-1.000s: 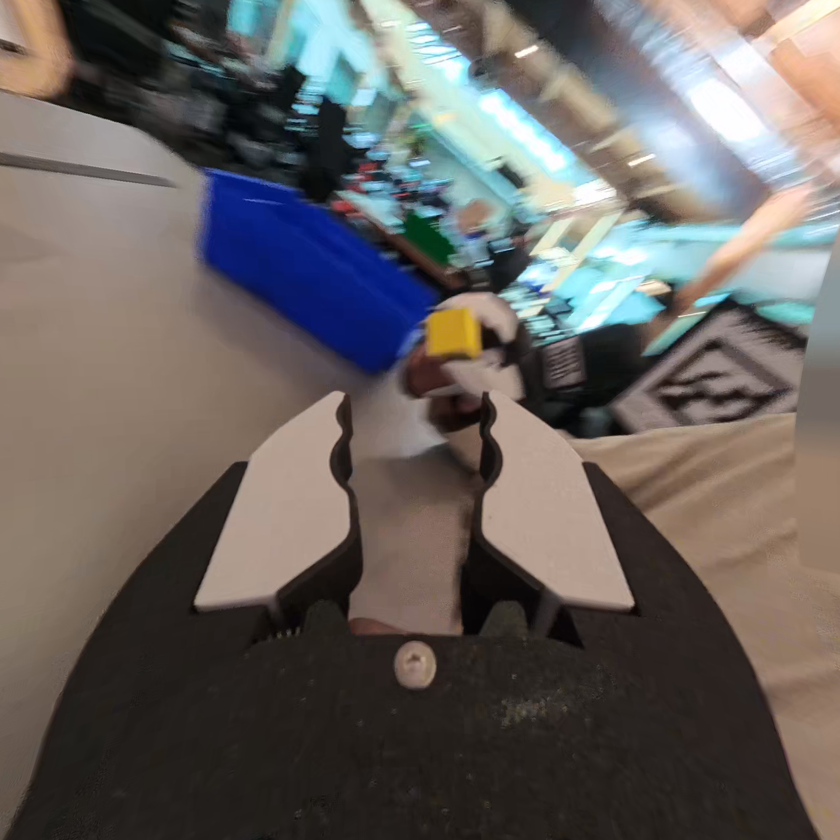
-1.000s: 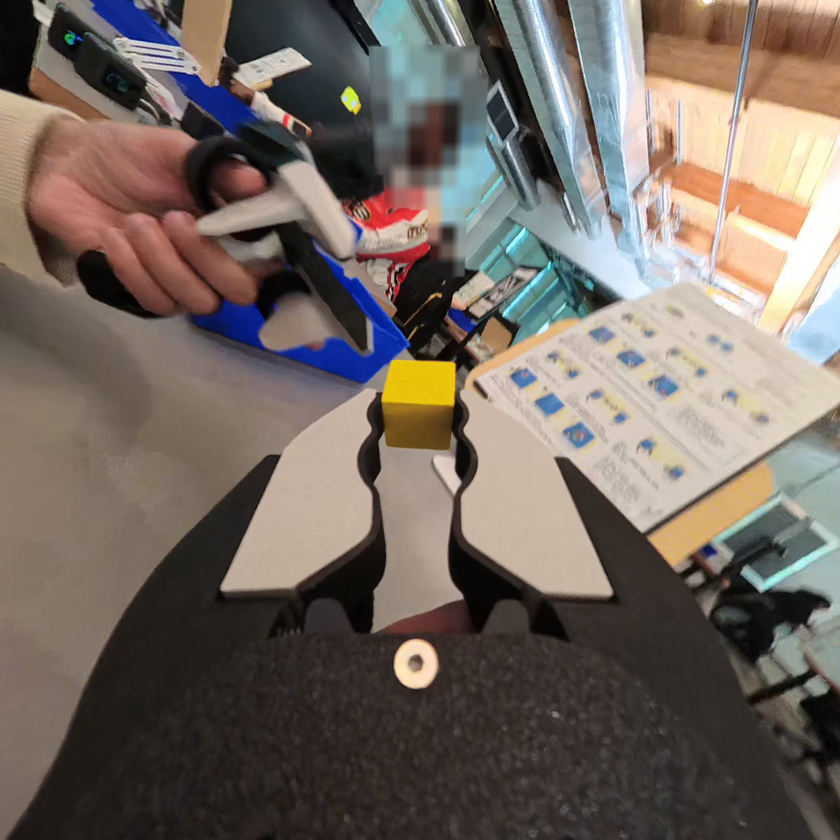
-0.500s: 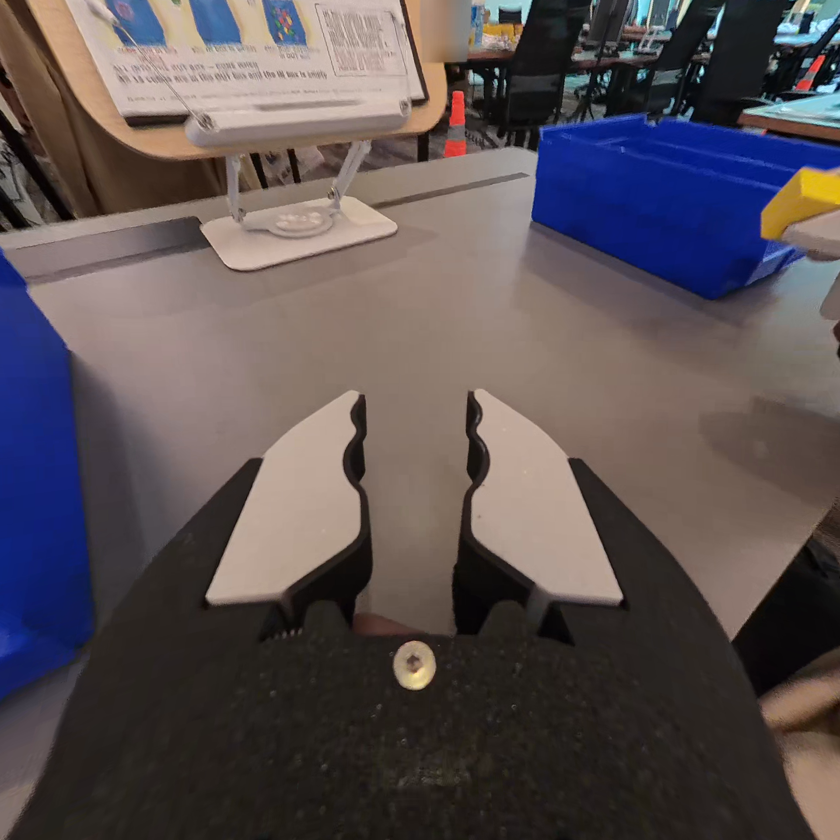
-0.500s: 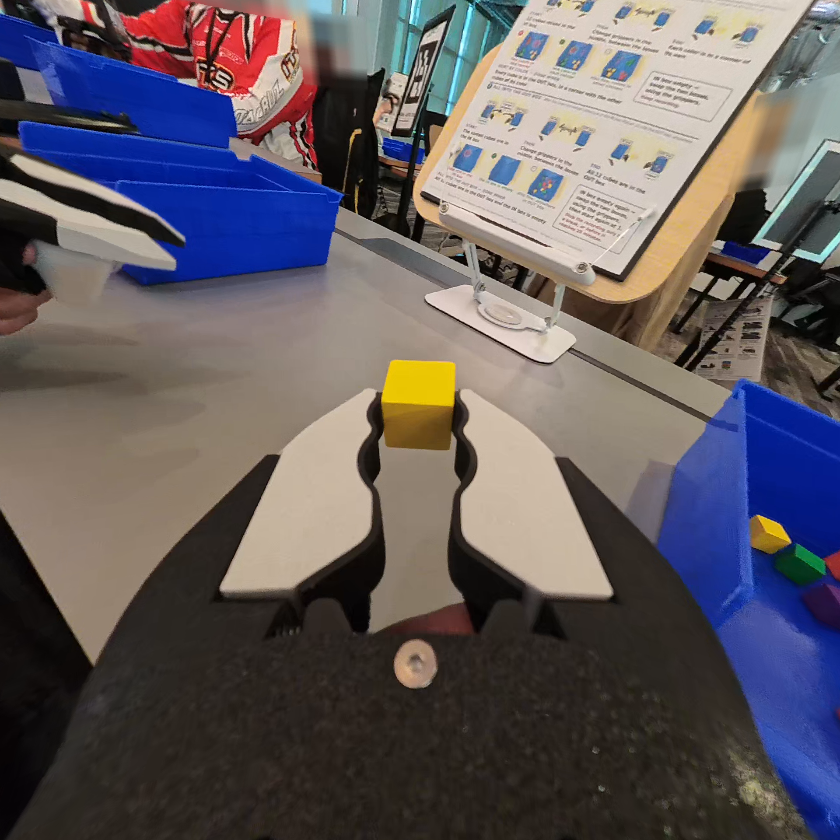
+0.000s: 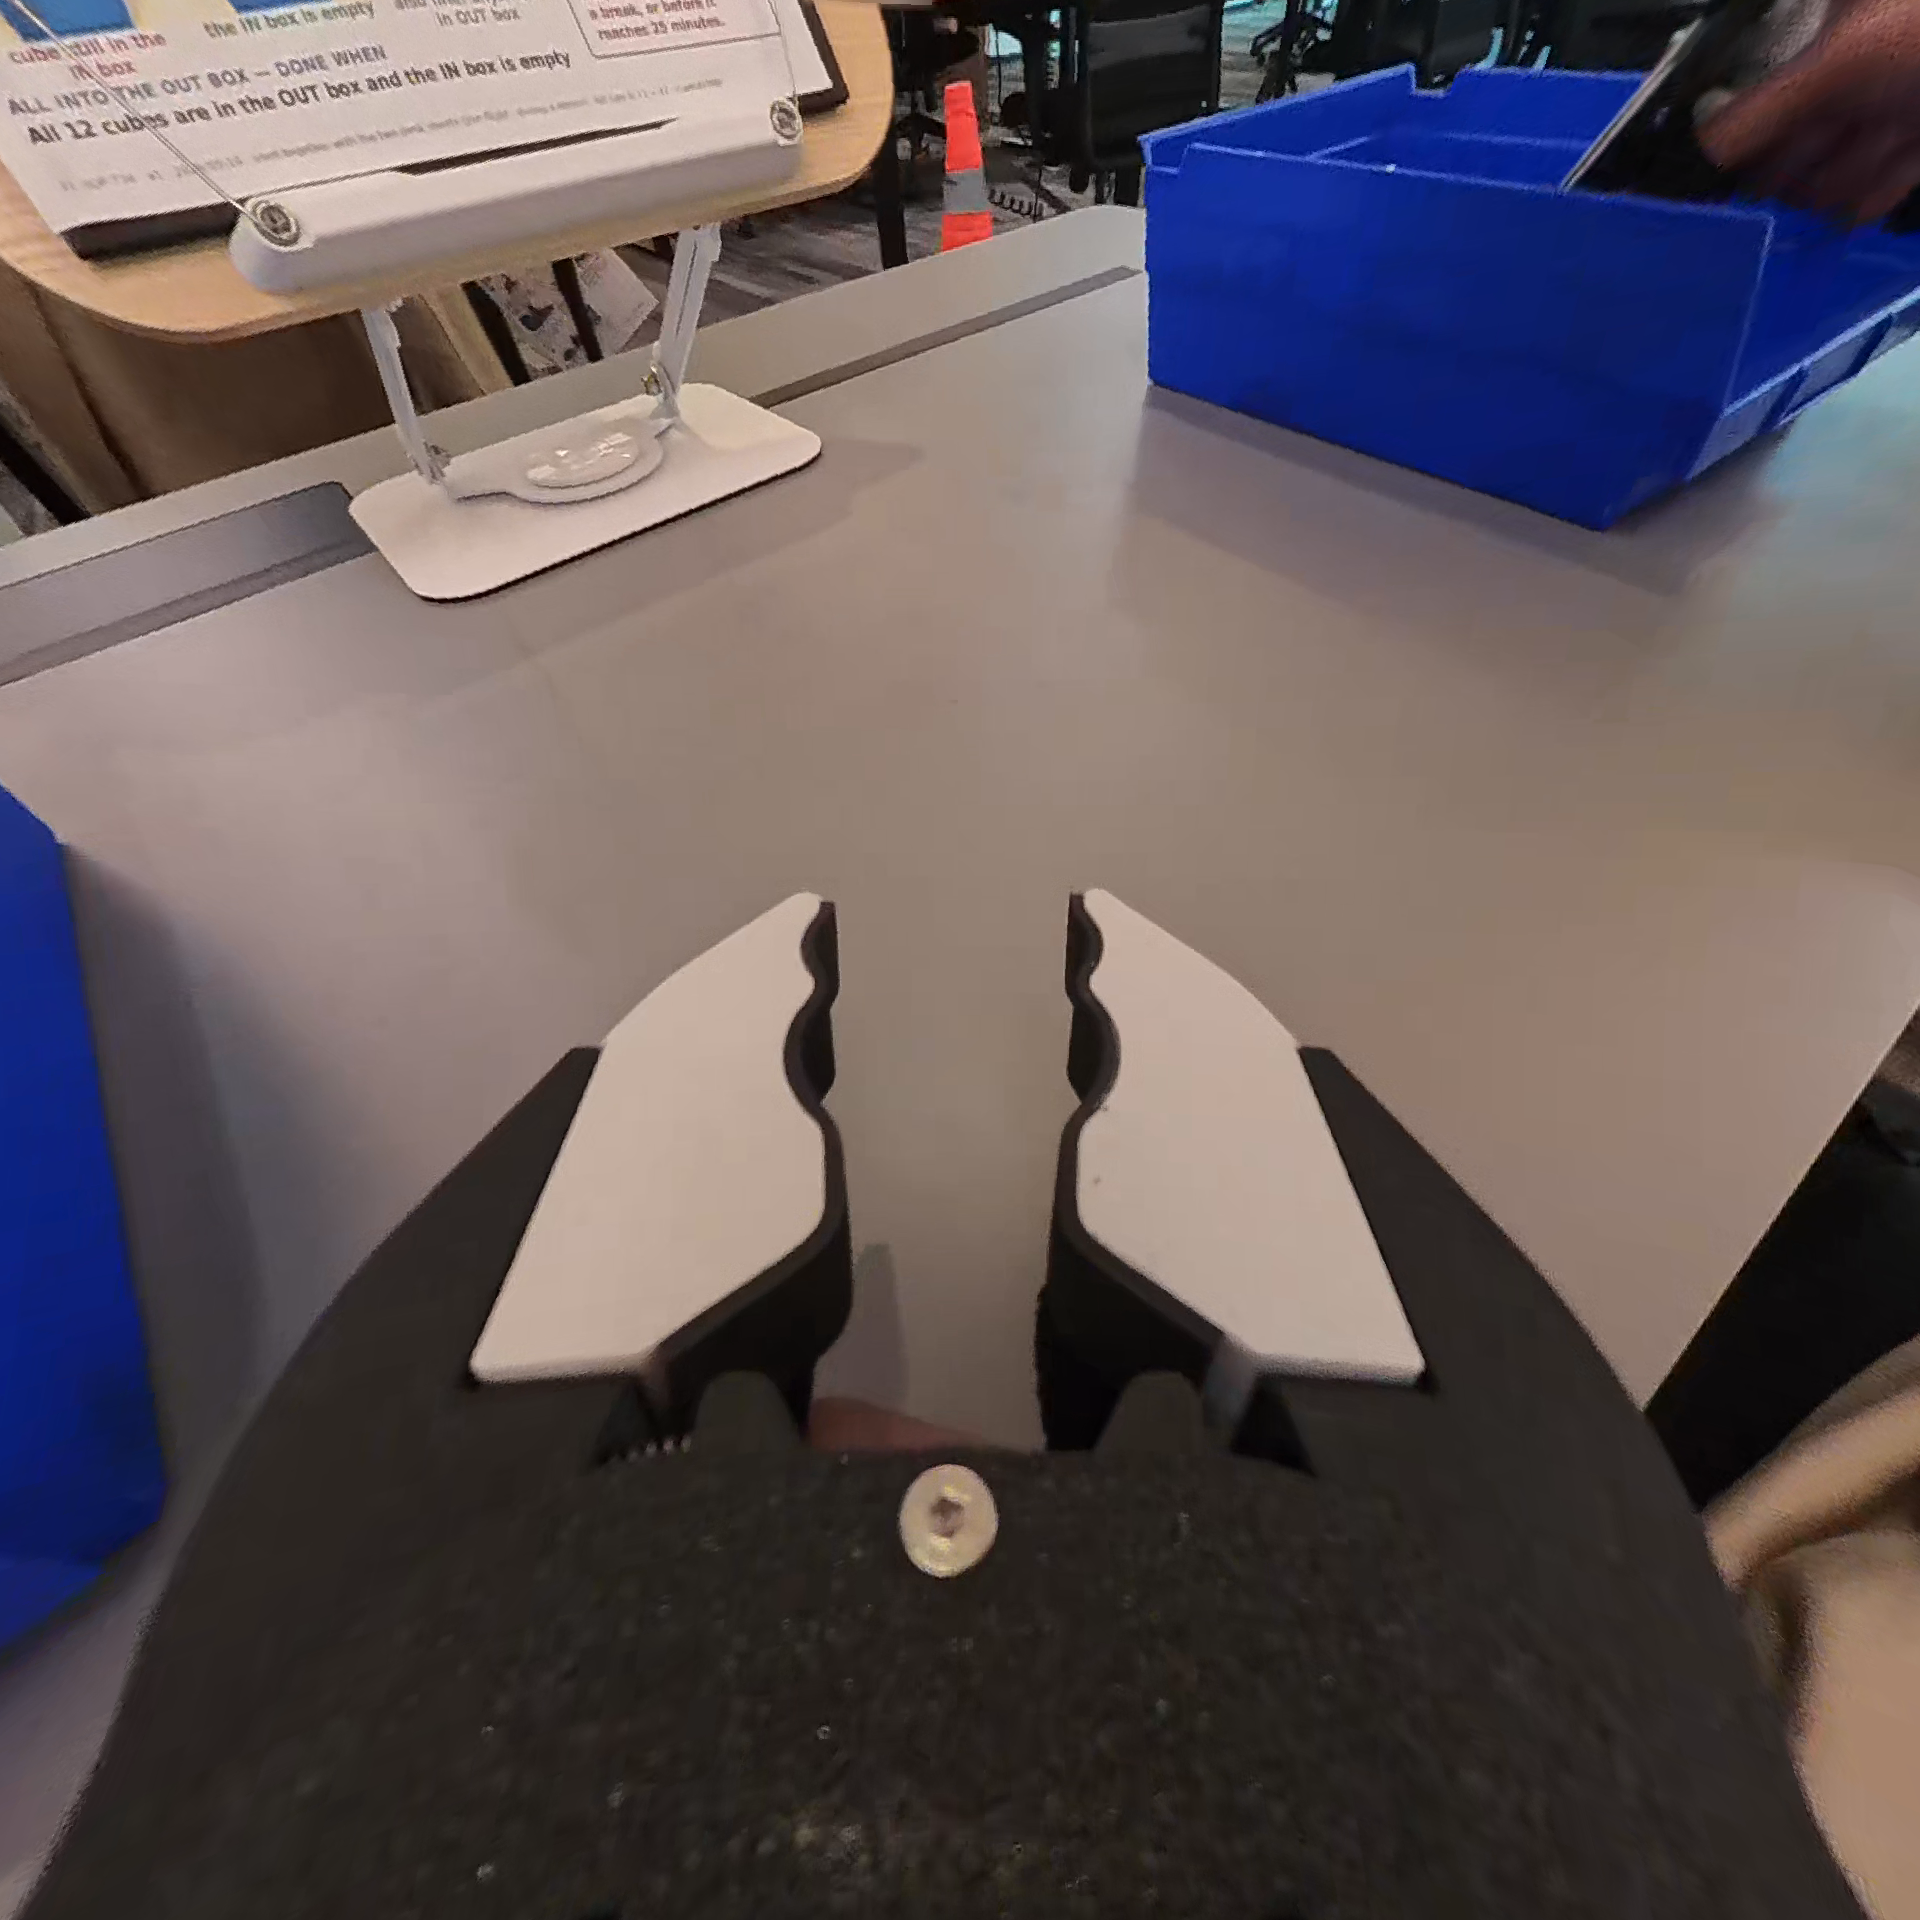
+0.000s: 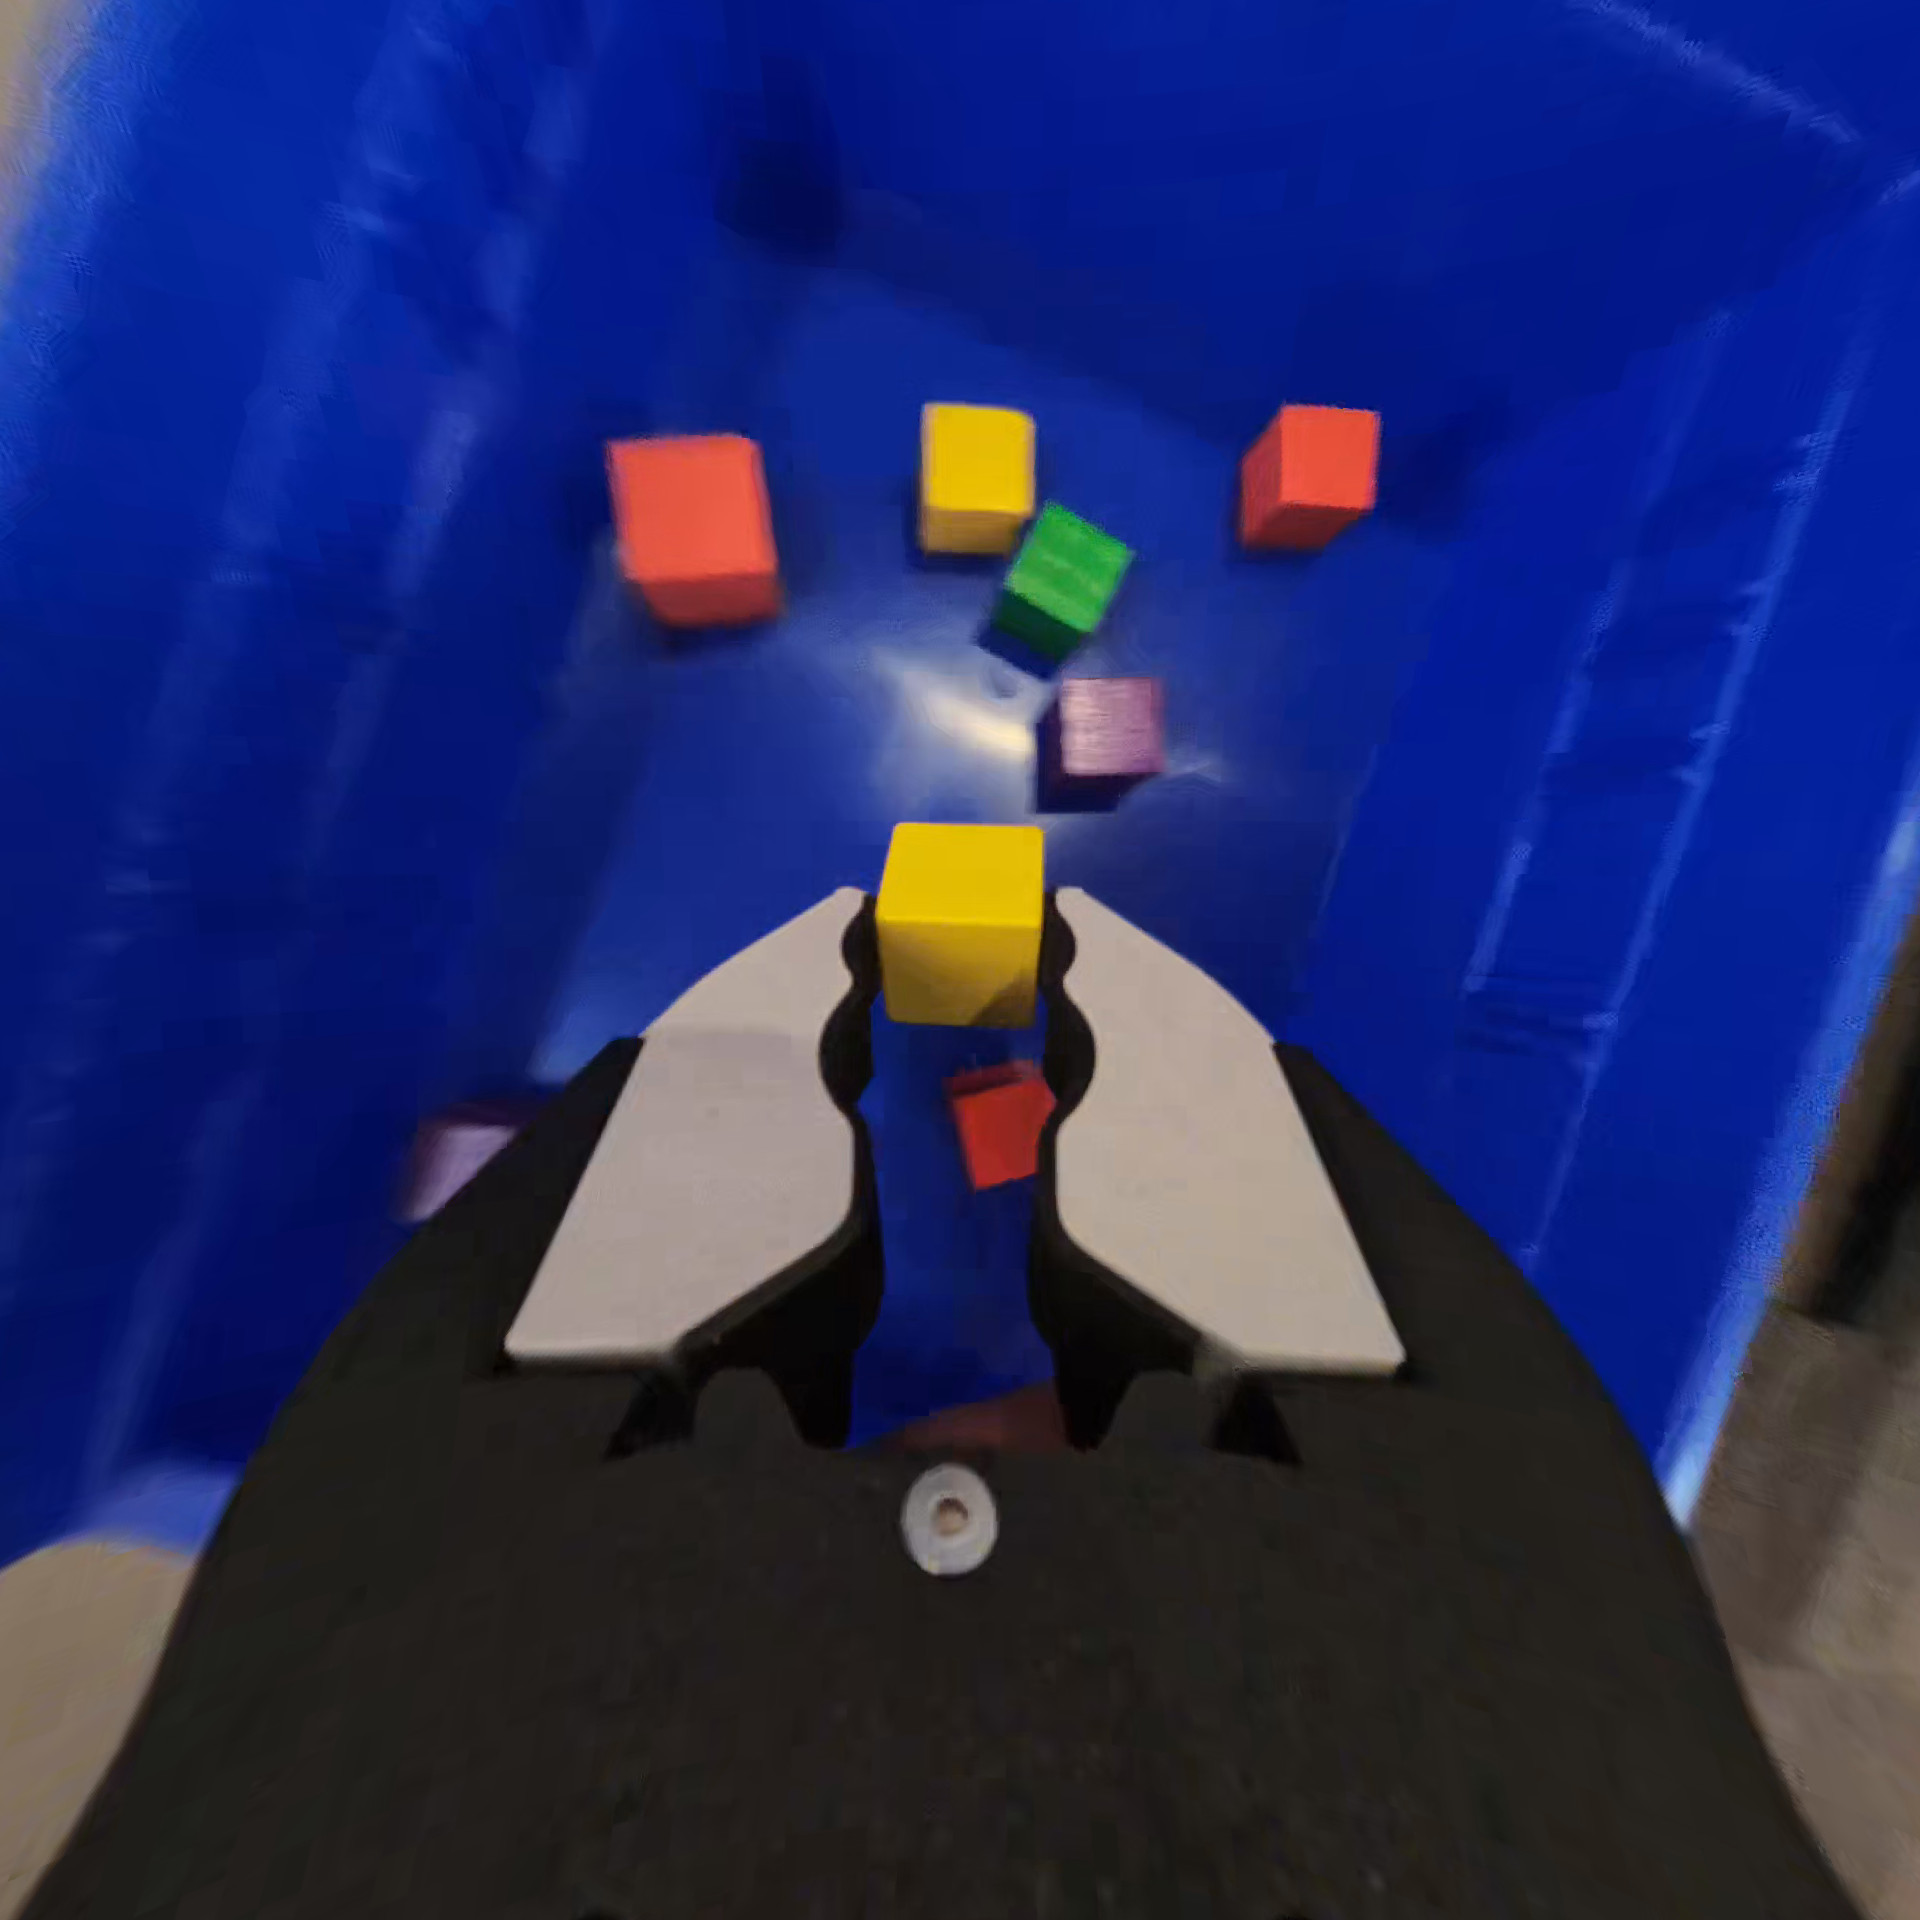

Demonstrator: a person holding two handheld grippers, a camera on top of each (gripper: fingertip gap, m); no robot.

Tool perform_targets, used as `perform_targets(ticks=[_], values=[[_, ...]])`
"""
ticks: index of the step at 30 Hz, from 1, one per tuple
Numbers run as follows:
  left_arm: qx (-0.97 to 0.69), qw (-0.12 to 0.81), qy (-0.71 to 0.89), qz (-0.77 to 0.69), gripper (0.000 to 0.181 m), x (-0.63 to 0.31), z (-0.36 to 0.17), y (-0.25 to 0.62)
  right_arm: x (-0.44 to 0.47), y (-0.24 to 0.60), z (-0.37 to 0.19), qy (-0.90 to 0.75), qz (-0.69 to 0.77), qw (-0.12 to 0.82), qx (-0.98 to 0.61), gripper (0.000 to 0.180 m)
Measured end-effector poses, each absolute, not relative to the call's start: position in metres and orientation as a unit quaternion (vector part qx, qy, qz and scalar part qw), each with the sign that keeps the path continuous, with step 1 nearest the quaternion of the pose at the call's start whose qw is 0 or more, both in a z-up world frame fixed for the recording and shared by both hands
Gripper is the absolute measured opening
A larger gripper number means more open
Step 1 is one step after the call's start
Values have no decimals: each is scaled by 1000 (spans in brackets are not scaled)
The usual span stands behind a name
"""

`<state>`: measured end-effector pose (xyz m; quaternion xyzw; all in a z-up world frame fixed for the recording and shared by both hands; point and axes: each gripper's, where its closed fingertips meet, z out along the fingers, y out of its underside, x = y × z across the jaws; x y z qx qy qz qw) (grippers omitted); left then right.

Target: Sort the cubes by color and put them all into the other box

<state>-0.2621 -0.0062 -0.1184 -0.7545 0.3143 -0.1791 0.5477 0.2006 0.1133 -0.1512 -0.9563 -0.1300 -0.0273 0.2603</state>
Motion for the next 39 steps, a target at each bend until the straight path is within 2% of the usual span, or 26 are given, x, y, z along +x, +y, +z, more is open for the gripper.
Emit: perform_targets(ticks=[2,4,8,10,12,15,17,20,24,31,35,39], values=[[-753,551,321,-159,42,-266,-120,-8,219,117,-161,-130,-84,218,-963,29],[-752,556,323,-145,42,-271,-120,-7,217,109,-176,-123,-56,163,-977,29],[-756,552,315,-156,42,-274,-120,-7,218,106,-162,-120,-65,186,-973,45],[-763,543,310,-166,41,-274,-122,-6,219,99,-128,-111,-96,248,-957,45],[-771,529,302,-183,41,-272,-126,-6,188,87,-83,-119,-80,367,-919,41],[-776,518,293,-208,41,-269,-127,-4,68,47,-34,-174,104,558,-804,39],[-777,521,290,-203,41,-271,-127,0,-4,9,-35,-186,222,610,-738,31],[-776,522,292,-200,41,-269,-126,3,-59,-16,-73,-238,207,599,-735,38],[-780,513,302,-192,41,-266,-131,1,-77,-18,-98,-282,155,589,-741,36],[-779,485,330,-219,46,-274,-119,-15,-87,-16,-113,-316,129,572,-746,32],[-802,442,328,-231,46,-344,-79,-10,-85,-15,-114,-318,126,569,-748,32],[-834,363,398,-124,45,-437,-68,35,-84,-13,-118,-319,133,561,-752,30]])
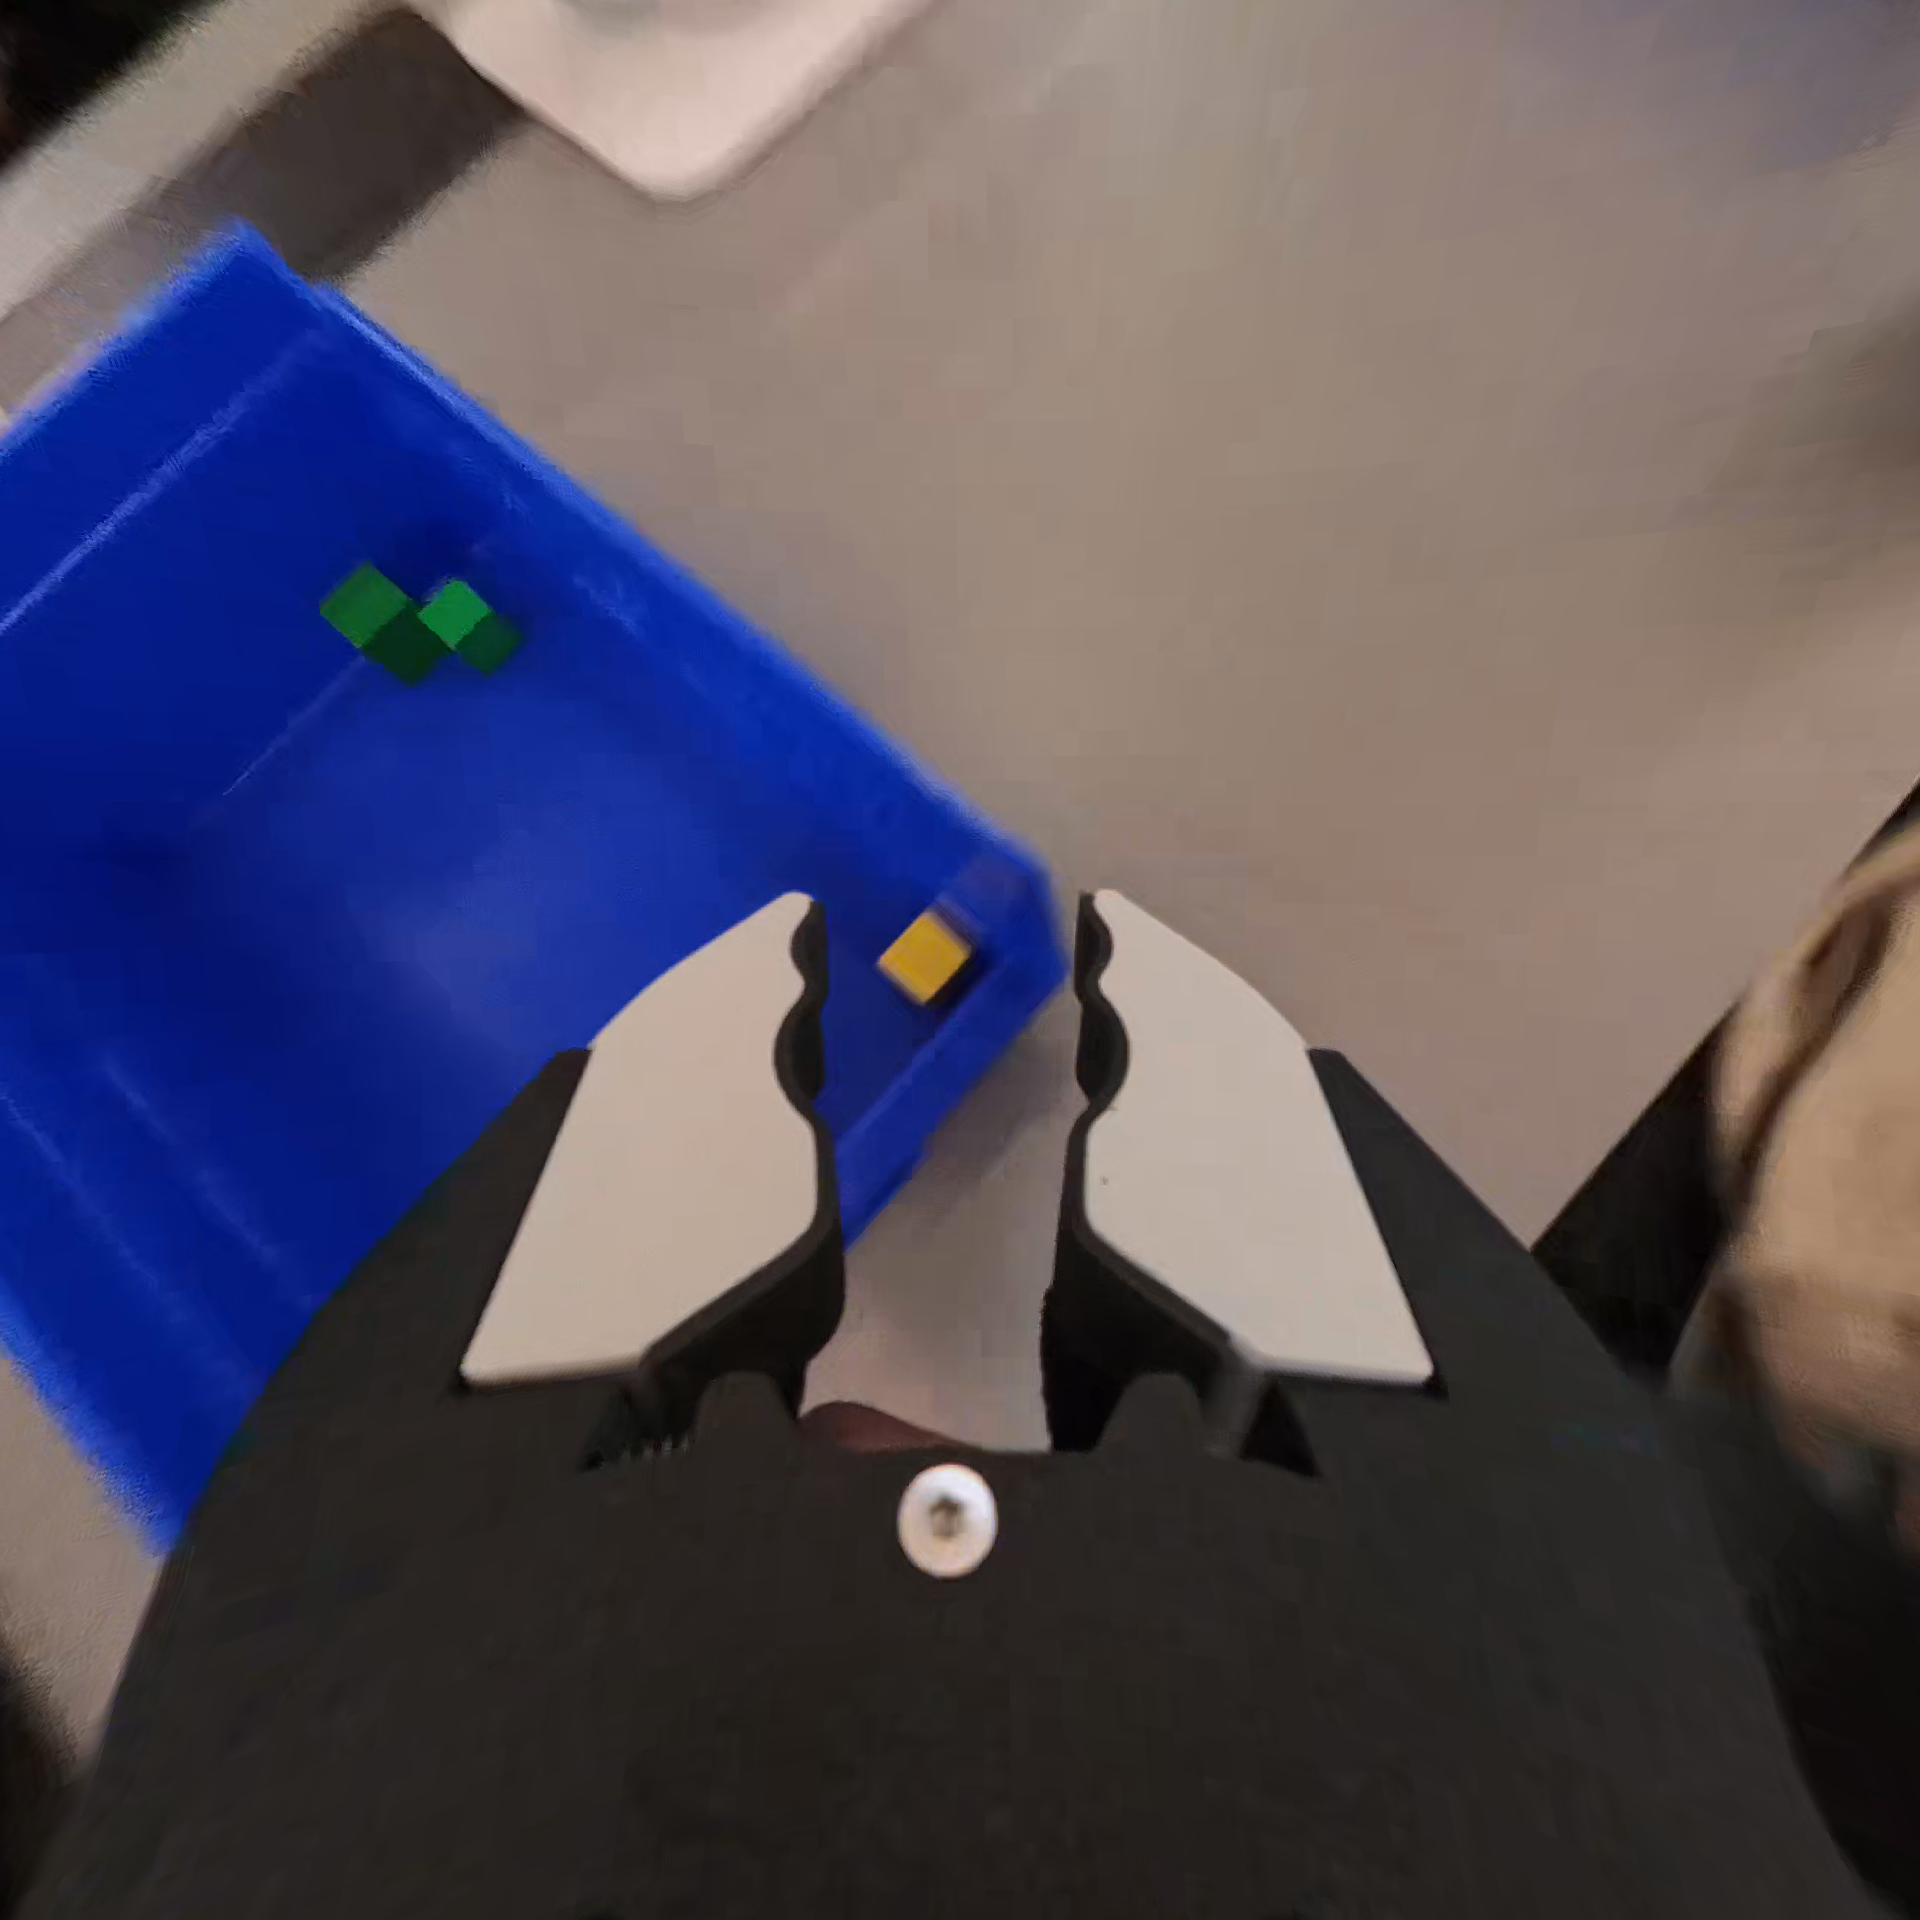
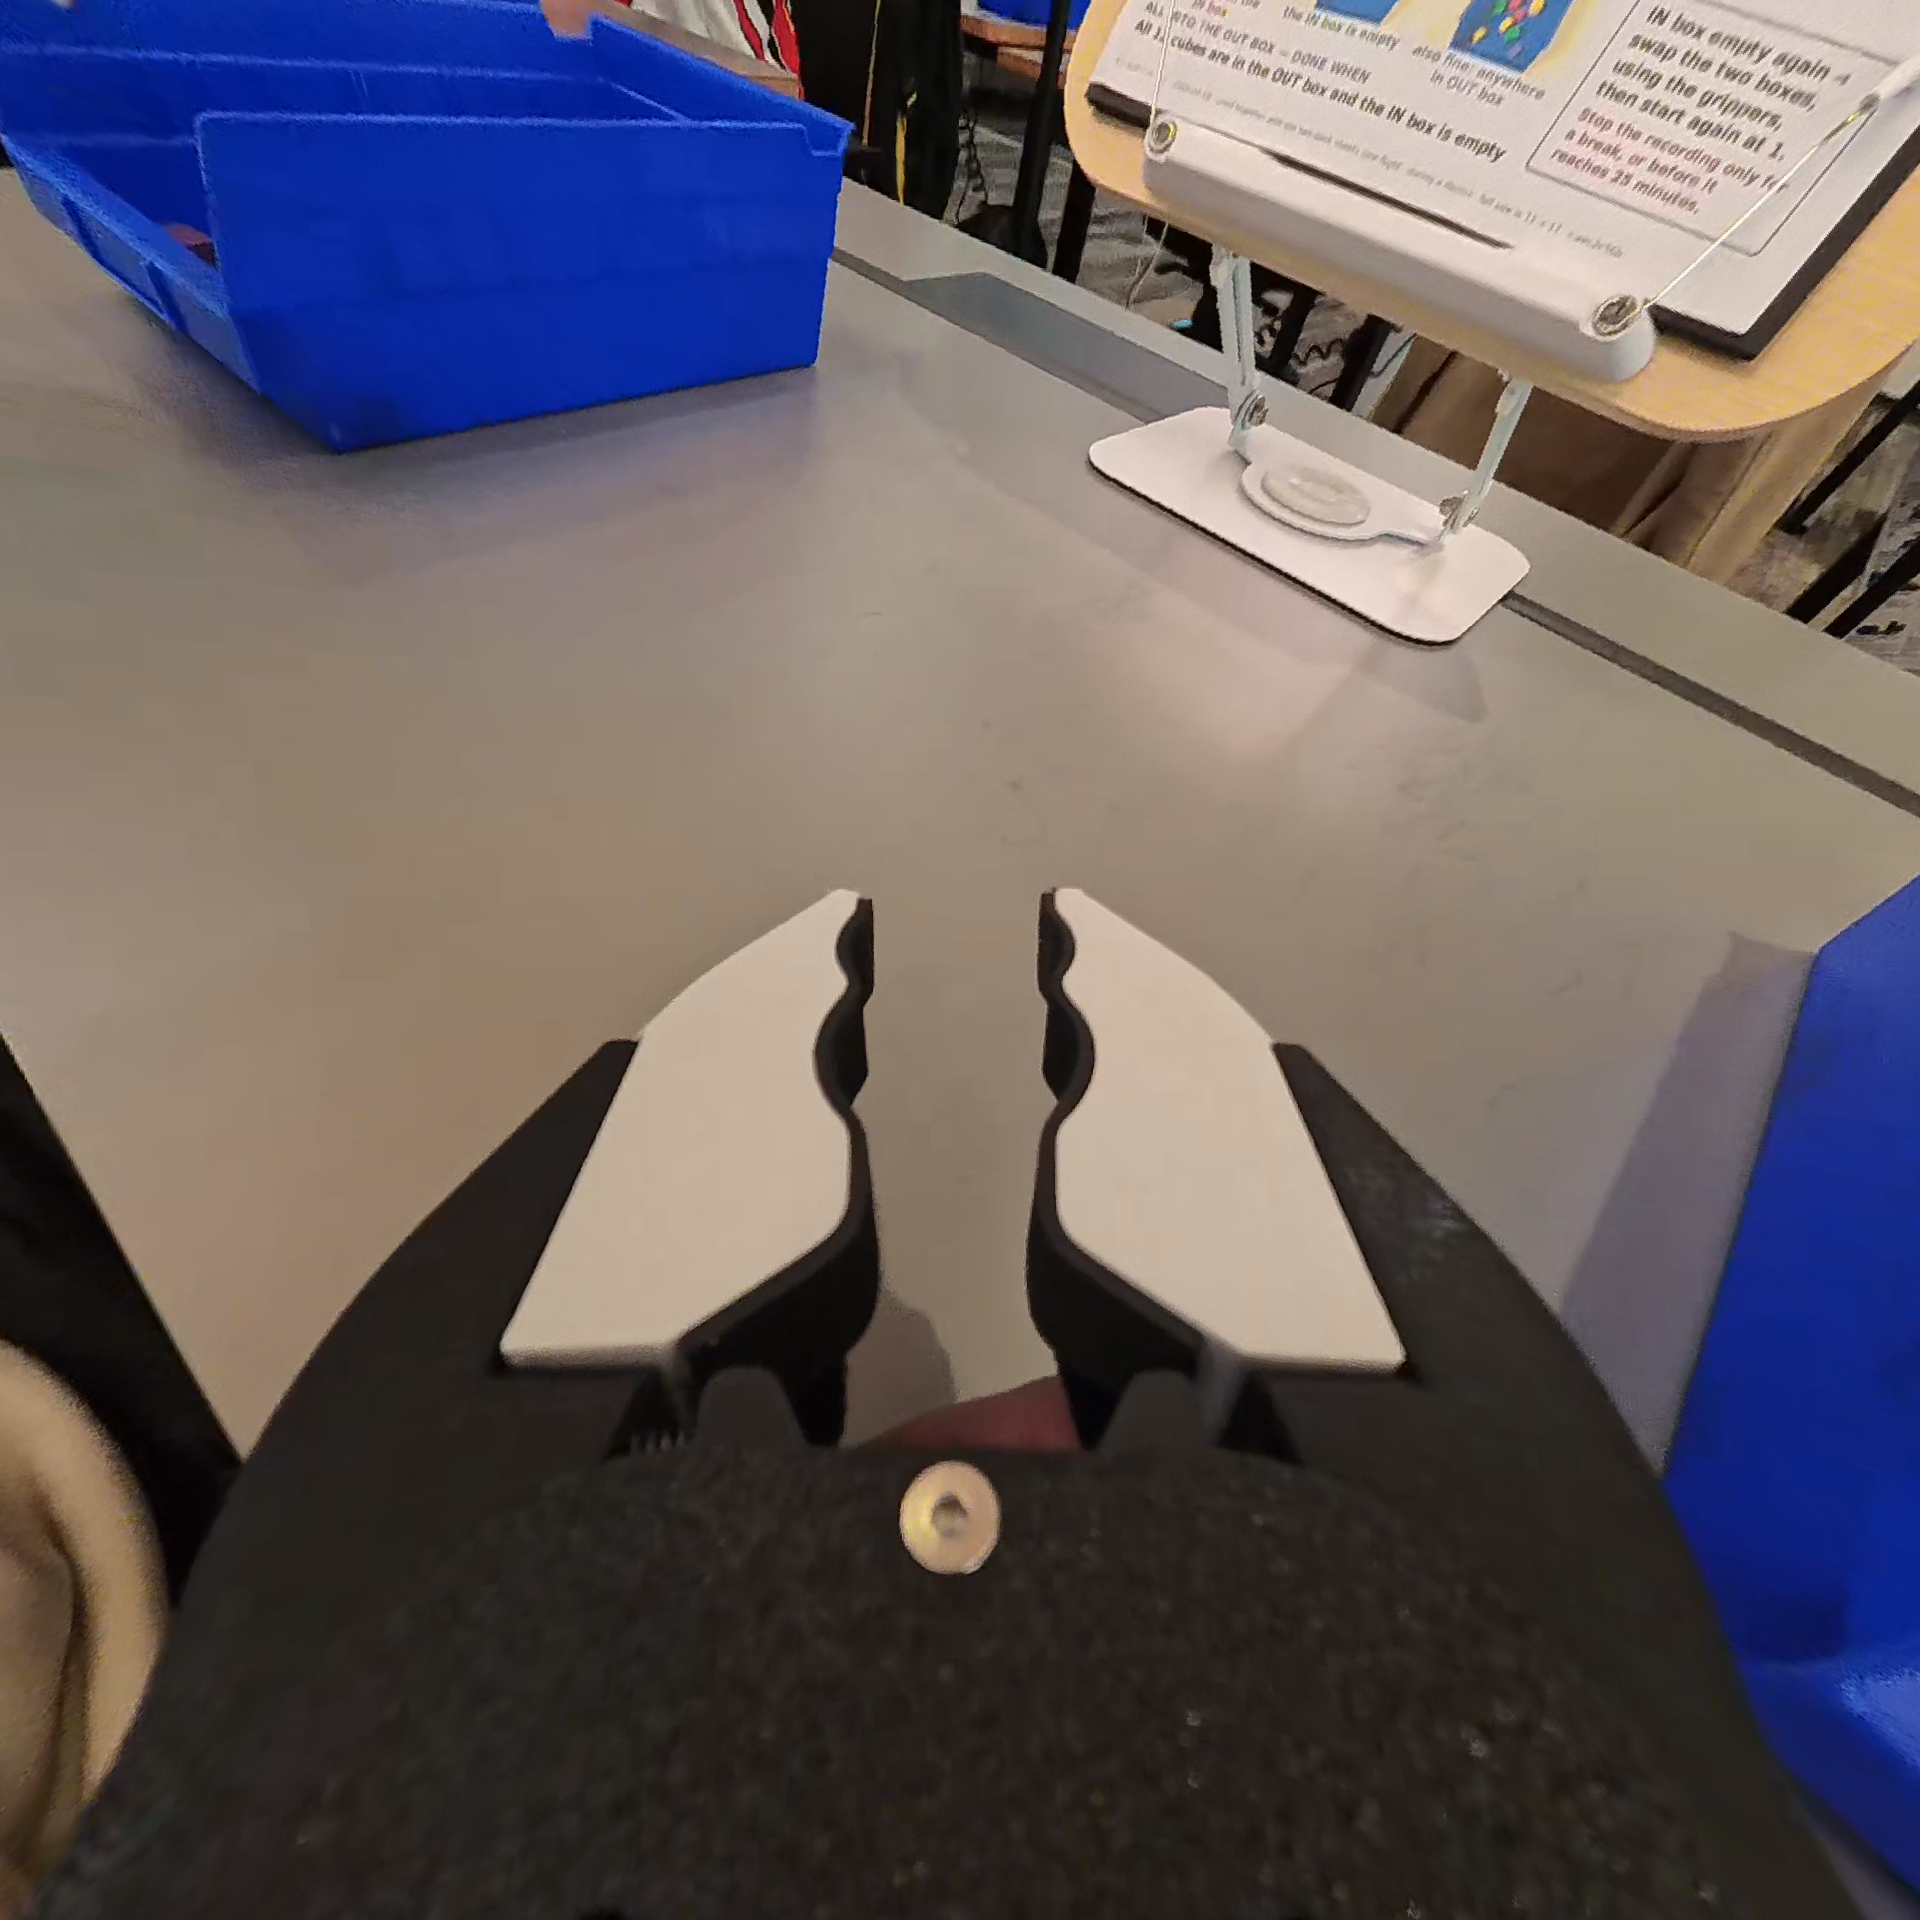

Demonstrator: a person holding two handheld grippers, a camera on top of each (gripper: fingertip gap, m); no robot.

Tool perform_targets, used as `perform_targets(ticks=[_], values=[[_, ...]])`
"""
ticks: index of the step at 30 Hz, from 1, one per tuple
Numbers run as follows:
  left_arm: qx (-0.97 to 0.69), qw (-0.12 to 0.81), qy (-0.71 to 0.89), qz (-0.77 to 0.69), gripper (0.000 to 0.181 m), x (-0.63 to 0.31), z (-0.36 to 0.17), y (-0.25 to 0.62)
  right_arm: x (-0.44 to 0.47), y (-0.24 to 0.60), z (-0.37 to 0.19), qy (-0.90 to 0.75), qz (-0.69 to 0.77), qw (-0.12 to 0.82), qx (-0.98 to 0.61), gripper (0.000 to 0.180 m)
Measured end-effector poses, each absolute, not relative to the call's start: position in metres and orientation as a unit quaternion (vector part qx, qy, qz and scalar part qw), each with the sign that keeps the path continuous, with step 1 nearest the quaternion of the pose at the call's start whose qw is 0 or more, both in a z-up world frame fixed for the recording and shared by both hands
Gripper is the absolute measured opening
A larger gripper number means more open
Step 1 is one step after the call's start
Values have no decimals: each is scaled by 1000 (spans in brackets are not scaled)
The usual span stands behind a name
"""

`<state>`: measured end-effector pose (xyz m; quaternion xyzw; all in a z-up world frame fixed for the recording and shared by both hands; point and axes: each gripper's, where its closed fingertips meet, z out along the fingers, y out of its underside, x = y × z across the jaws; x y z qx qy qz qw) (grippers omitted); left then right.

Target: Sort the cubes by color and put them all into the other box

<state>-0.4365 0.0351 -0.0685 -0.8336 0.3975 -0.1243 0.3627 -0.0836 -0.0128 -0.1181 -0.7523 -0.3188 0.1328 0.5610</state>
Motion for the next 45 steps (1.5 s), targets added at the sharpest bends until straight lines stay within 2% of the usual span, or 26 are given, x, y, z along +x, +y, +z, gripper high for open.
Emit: perform_targets(ticks=[3,6,11,21,24,27,28,29,32,40,43,45], values=[[-819,244,501,-136,51,-465,-96,55,-87,-11,-125,-317,149,547,-761,29],[-818,152,524,-183,51,-468,-122,74,-86,-9,-128,-313,146,539,-768,28],[-778,74,585,-216,48,-456,-158,71,-88,-9,-118,-307,141,545,-767,28],[-729,34,622,-285,44,-446,-177,60,-97,0,-113,-312,149,538,-769,28],[-720,13,617,-316,20,-447,-173,55,-96,3,-118,-310,154,529,-775,28],[-717,20,631,-296,19,-452,-172,56,-96,4,-121,-306,162,524,-778,27],[-718,21,631,-294,13,-452,-171,57,-96,4,-121,-305,165,524,-778,27],[-718,30,632,-289,0,-453,-169,60,-95,4,-120,-304,167,524,-778,27],[-735,23,643,-216,0,-470,-184,71,-94,3,-117,-302,168,527,-776,27],[-726,77,634,-253,1,-454,-149,60,-91,-1,-110,-303,163,535,-772,27],[-736,48,629,-245,25,-457,-154,54,-93,-2,-114,-308,164,529,-773,27],[-748,29,618,-241,33,-459,-162,55,-94,-4,-115,-312,165,526,-774,27]])
